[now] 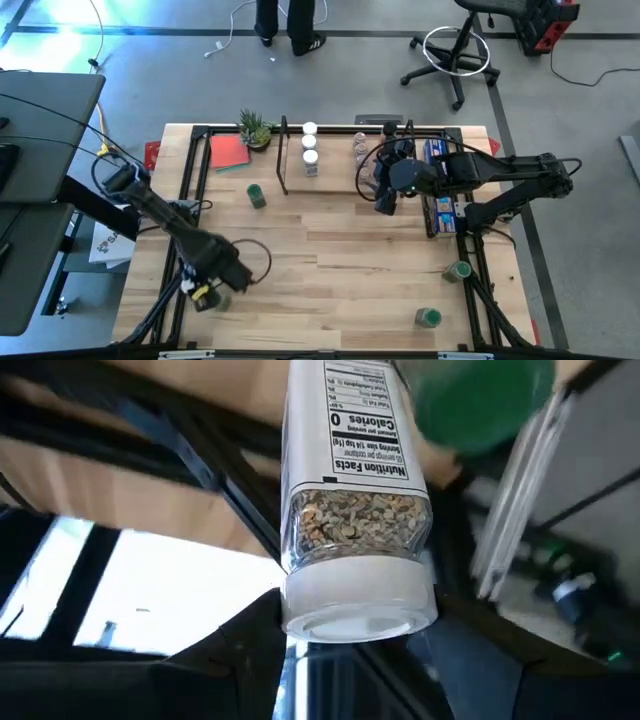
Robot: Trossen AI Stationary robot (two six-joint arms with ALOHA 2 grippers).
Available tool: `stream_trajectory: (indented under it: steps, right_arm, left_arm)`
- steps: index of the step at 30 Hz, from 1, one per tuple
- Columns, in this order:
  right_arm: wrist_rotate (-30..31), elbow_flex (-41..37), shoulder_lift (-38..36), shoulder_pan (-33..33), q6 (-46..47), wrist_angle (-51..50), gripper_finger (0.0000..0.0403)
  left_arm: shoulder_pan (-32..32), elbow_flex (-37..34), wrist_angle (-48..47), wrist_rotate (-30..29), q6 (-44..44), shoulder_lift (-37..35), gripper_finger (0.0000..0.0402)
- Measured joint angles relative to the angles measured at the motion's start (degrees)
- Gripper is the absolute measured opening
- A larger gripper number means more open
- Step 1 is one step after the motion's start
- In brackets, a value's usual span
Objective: Shelf spices
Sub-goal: Put the white seasoning bottle on the shelf, aligned with the other white seasoning bottle
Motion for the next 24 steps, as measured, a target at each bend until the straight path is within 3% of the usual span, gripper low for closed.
stream_trajectory:
  steps: [5, 11, 16, 24]
  right_arm:
    - [0.0, 0.0, -0.8, 0.0, -0.8, 0.0, 0.0275]
    - [0.0, 0.0, -2.3, 0.0, -0.7, -0.5, 0.0275]
    - [0.0, 0.0, -3.6, 0.0, 2.1, -2.2, 0.0275]
    - [0.0, 0.0, -5.6, 0.6, 12.1, -9.5, 0.0275]
  left_arm:
    - [6.1, 0.0, -0.1, -6.2, 2.1, -3.0, 0.0204]
    - [15.0, 0.0, 0.0, -11.6, 14.5, -1.0, 0.0204]
    - [23.6, 3.1, 0.0, -15.4, 27.4, 6.3, 0.0204]
    - [32.6, 17.0, 0.2, -19.9, 43.9, 24.1, 0.0204]
